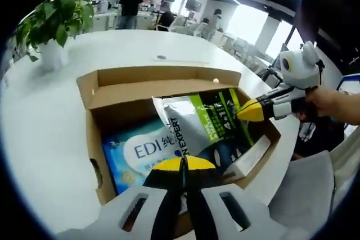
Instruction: Operate the shoe box by opening the lid, removing the specified soft item, and placing it in the target area until the item is outside and the box remains undamaged.
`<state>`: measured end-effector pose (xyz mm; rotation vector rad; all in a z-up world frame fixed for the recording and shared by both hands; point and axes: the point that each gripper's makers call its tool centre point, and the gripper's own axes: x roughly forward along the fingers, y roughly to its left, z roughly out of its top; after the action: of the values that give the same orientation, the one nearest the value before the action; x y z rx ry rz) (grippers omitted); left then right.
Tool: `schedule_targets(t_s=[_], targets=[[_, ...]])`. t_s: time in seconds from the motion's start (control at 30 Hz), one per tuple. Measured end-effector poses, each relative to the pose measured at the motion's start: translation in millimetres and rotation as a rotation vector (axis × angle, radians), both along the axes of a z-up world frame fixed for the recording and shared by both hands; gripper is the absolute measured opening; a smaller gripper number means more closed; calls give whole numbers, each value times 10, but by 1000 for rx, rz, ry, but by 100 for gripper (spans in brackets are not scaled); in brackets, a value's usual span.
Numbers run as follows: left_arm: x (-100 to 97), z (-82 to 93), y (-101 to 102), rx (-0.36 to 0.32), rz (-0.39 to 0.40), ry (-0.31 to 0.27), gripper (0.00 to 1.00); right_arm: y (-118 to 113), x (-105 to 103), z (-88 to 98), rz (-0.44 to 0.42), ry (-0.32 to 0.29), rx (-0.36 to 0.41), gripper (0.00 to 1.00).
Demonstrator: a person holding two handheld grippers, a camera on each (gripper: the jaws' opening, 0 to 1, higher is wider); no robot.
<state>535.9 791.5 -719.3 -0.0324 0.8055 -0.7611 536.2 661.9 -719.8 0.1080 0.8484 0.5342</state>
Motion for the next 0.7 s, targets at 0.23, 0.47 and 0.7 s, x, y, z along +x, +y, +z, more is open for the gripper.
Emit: schedule_targets(t_s=[0.23,0.47,0.7], targets=[[21,133,-67,-8,-4,-24,0,-66,17,168,-12,-28,17,0],[28,263,-199,-21,-14,-40,0,-192,2,281,-15,-49,-2,0],[-7,373,-356,-28,-39,-53,0,-346,-40,374,-30,-59,-3,0]])
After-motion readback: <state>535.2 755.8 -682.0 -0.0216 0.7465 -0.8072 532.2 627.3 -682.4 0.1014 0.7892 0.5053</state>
